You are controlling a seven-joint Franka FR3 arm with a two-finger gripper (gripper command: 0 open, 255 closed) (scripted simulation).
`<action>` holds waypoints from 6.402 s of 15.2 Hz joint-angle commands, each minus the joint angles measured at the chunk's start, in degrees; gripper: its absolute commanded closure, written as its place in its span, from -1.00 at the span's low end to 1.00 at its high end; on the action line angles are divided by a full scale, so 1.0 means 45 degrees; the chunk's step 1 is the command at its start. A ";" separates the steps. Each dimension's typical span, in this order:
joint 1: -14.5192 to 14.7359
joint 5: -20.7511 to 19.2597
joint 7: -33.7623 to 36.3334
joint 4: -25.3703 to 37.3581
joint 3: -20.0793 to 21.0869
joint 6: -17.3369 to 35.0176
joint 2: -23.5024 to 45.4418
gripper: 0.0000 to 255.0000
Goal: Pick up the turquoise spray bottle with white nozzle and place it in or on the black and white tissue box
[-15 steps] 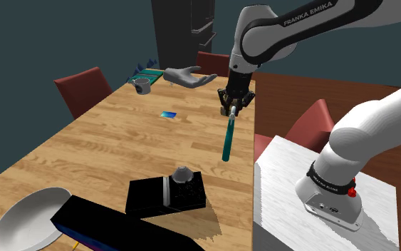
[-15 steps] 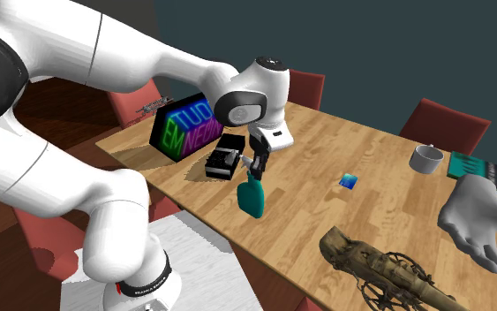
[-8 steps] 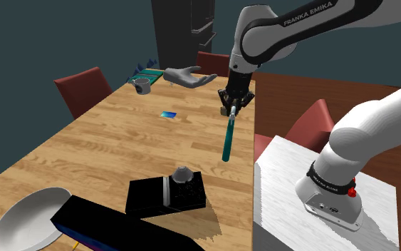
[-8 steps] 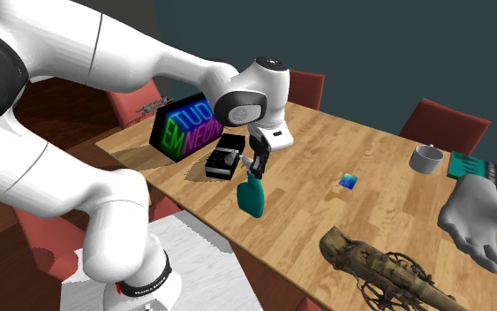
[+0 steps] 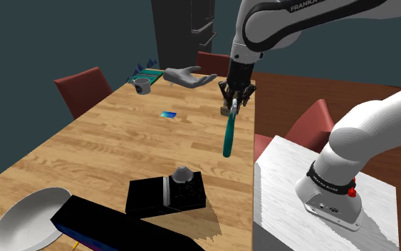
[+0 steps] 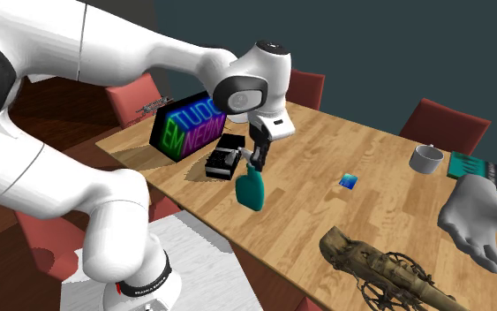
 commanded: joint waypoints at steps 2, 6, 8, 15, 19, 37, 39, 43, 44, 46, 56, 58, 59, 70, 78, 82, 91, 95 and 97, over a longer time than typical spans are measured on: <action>-0.0032 -0.0095 0.0065 0.0425 -0.0092 -0.0586 -0.0158 1.00; -0.0065 -0.0203 0.0154 0.0995 -0.0203 -0.1314 -0.0320 1.00; -0.0082 -0.0255 0.0198 0.1293 -0.0255 -0.1670 -0.0380 1.00; -0.0140 -0.0426 0.0352 0.2407 -0.0427 -0.2879 -0.0482 1.00; -0.0171 -0.0514 0.0442 0.3090 -0.0516 -0.3548 -0.0471 1.00; 0.0446 0.0078 0.4173 0.7234 0.2115 -0.5060 0.1377 1.00; 0.0500 0.0047 0.4875 0.7955 0.2662 -0.5130 0.1884 1.00; 0.0570 -0.0254 0.6375 0.9579 0.3846 -0.5281 0.3116 1.00; 0.0583 -0.0393 0.6777 1.0028 0.4168 -0.5325 0.3478 1.00; 0.0632 -0.0774 0.7629 1.0984 0.4842 -0.5428 0.4285 1.00; 0.1134 -0.2286 0.9878 1.2624 0.6523 -0.4990 0.6573 1.00; 0.1118 -0.2177 0.9775 1.2159 0.6486 -0.4634 0.6429 1.00; 0.1113 -0.2127 0.9727 1.1933 0.6471 -0.4458 0.6365 1.00; 0.1132 -0.1789 0.9358 0.9726 0.6418 -0.2564 0.5968 1.00; 0.1176 -0.1744 0.9249 0.8383 0.6492 -0.1203 0.5997 1.00; 0.1194 -0.1771 0.9241 0.7921 0.6537 -0.0683 0.6073 1.00; 0.1194 -0.1772 0.9241 0.7921 0.6537 -0.0682 0.6074 -1.00; 0.1194 -0.1772 0.9241 0.7921 0.6537 -0.0682 0.6074 -1.00; 0.1138 -0.1641 0.9141 0.8585 0.6404 -0.1535 0.5839 -1.00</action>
